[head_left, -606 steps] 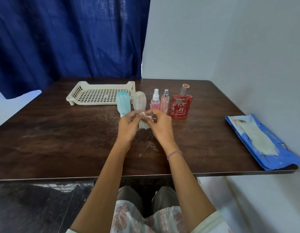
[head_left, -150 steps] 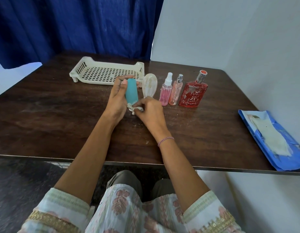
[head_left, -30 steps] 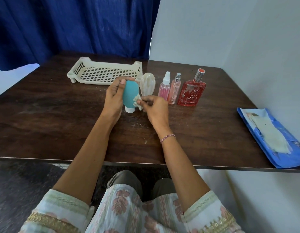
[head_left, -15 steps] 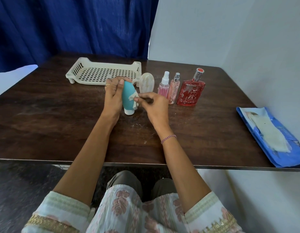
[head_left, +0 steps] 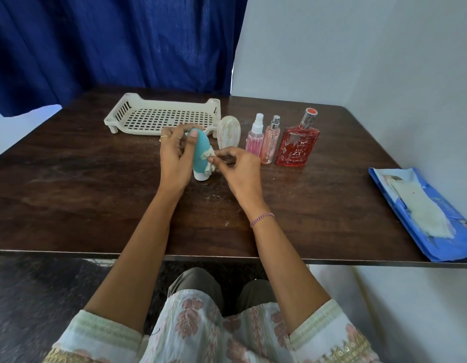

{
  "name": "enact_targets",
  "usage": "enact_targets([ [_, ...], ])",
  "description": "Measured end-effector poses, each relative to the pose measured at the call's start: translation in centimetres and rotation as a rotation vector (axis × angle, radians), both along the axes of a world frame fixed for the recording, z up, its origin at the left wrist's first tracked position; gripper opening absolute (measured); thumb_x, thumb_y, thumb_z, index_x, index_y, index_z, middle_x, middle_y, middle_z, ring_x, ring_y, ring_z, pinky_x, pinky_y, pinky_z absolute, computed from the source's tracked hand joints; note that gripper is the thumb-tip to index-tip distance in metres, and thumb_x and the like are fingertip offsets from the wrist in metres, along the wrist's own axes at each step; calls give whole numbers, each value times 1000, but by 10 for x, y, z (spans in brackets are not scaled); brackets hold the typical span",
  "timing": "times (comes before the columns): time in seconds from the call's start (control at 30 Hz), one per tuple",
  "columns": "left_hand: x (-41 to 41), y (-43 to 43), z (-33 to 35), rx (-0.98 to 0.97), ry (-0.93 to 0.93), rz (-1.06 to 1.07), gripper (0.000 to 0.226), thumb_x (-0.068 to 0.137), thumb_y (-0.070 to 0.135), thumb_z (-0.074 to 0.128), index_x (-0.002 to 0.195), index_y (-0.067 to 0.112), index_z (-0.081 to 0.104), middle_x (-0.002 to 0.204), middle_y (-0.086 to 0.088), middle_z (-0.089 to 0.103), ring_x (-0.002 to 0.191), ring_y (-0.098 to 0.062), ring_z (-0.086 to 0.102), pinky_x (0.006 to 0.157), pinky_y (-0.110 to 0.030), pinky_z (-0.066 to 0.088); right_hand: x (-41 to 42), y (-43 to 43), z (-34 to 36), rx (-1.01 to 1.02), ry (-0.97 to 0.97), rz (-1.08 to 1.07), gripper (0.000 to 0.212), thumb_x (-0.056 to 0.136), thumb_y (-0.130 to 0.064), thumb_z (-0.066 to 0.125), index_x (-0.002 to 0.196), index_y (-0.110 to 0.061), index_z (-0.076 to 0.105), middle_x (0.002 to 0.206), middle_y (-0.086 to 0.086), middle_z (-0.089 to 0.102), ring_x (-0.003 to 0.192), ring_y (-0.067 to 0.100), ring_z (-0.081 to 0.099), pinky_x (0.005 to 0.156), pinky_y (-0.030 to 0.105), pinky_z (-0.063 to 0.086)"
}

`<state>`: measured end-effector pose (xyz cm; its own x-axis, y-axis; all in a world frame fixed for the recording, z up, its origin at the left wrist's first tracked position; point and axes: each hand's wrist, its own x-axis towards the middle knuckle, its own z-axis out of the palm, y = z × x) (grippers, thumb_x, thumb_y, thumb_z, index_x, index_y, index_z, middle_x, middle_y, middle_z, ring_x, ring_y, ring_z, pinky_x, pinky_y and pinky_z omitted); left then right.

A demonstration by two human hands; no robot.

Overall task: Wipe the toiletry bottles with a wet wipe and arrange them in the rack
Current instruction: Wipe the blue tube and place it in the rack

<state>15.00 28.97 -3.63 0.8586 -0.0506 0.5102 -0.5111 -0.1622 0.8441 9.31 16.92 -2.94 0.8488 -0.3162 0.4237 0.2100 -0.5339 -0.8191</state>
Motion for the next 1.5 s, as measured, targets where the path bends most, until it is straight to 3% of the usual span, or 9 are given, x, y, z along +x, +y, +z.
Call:
enact_targets([
  [0.27, -4, -2, 3, 176, -4, 23, 46, 88, 39, 63, 130, 23, 53, 118, -13, 44, 101, -12, 47, 86, -18, 45, 1, 5, -3, 9, -73, 31, 15, 77, -13, 76, 89, -7, 70, 81, -6, 68, 72, -3, 62, 73, 17, 54],
  [0.37, -1, -1, 4, 91, 31, -26, 43, 90, 37, 61, 131, 27, 54, 114, -6, 49, 93, -3, 49, 77, -8, 44, 2, 8, -4, -19, -138, 60, 17, 77, -7, 75, 92, -8, 66, 84, -8, 65, 75, -8, 59, 70, 9, 49],
  [0.47, 2, 3, 2, -83, 115, -147, 40, 90, 36, 62, 128, 29, 56, 115, -6, 54, 93, -12, 56, 84, -24, 51, 2, 11, -6, -116, -173, 87, 18, 78, -3, 72, 93, -11, 67, 91, -3, 67, 81, -1, 60, 73, 11, 49],
  [0.57, 2, 4, 4, -177, 187, -215, 34, 95, 27, 54, 129, 24, 54, 106, 4, 51, 89, -5, 51, 83, -27, 48, 4, 11, -10, -180, -134, 103, 16, 77, -5, 73, 91, -13, 71, 92, 1, 67, 78, 0, 56, 74, 9, 45],
  [0.7, 5, 2, 1, -185, 232, -216, 27, 101, 31, 39, 125, 32, 52, 128, 10, 45, 123, -12, 43, 111, -42, 35, 3, 9, -11, -186, 39, 100, 15, 79, -7, 72, 94, -9, 73, 98, 4, 69, 82, 1, 55, 76, 8, 41],
  [0.8, 4, 2, 0, -171, 251, -198, 29, 102, 36, 33, 125, 35, 50, 137, 8, 41, 129, -13, 39, 113, -43, 32, 4, 6, -11, -167, 134, 71, 18, 83, -11, 69, 101, -9, 73, 104, 7, 70, 91, 8, 61, 78, 7, 38],
  [1.03, 7, 6, -3, -237, 284, -241, 31, 88, 55, 40, 114, 51, 56, 141, 8, 38, 135, -24, 37, 110, -54, 34, 0, 16, -6, -40, -8, 217, 35, 76, -1, 74, 110, -8, 68, 105, 7, 58, 95, 12, 59, 86, 20, 53],
  [1.23, -8, -5, 2, -229, 297, -312, 37, 92, 52, 34, 123, 48, 53, 147, 6, 37, 137, -17, 35, 113, -49, 31, -8, 13, -6, -285, -163, 111, 28, 76, -4, 73, 104, -7, 71, 96, 3, 62, 87, 11, 59, 82, 23, 51],
  [1.5, -10, -3, 0, -459, 451, -504, 42, 103, 31, 27, 143, 29, 40, 143, -4, 47, 126, -16, 51, 107, -36, 41, -4, 21, -6, -298, -269, -69, 27, 80, -5, 69, 108, -7, 68, 100, 4, 55, 95, 12, 53, 86, 22, 48],
])
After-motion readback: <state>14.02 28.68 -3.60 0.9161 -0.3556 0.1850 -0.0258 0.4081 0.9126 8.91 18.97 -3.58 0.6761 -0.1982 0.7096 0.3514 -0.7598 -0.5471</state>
